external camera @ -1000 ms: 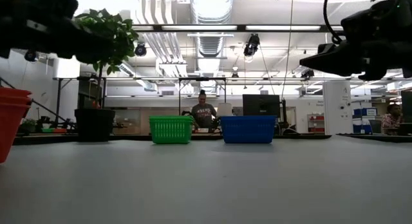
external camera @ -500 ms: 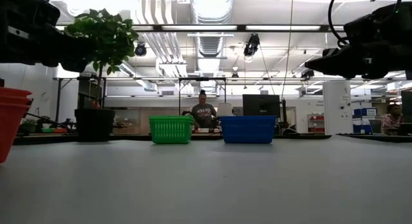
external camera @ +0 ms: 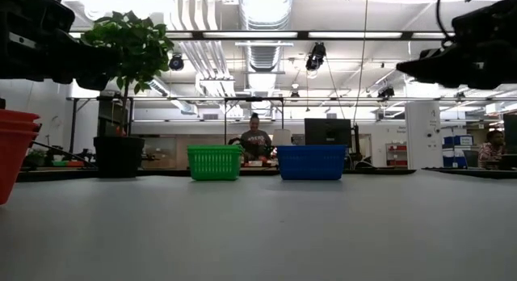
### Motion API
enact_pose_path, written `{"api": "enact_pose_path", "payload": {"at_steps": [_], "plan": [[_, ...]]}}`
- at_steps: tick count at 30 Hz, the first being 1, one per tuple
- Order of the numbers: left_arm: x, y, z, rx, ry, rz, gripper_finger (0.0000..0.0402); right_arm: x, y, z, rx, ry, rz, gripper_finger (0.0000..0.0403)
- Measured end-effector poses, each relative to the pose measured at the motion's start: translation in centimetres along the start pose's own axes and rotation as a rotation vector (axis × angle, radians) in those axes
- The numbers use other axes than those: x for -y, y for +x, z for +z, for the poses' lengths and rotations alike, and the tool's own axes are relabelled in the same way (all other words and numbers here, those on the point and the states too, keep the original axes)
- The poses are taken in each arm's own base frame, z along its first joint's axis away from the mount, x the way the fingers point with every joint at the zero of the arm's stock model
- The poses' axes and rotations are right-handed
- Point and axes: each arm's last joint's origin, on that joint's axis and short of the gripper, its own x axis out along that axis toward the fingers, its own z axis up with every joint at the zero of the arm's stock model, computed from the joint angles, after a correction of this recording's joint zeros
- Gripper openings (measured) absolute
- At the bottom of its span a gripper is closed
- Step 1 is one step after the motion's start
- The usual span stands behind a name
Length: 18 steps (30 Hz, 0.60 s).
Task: Stack baskets by color
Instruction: Return to Home Position
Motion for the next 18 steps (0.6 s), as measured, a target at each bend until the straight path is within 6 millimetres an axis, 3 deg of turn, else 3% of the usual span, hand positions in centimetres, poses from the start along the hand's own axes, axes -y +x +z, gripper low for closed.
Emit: {"api": "enact_pose_path", "payload": {"at_steps": [9,18], "plan": [[0.0,0.0,-0.1,-0.005,0.000,0.008,0.0000,0.0,-0.9,1.3,-0.012,-0.035,0.002,0.0043],[-0.2,0.2,-0.2,-0.022,0.007,0.063,0.0000,-0.3,-0.6,0.0,-0.060,-0.027,0.016,0.0043]]}}
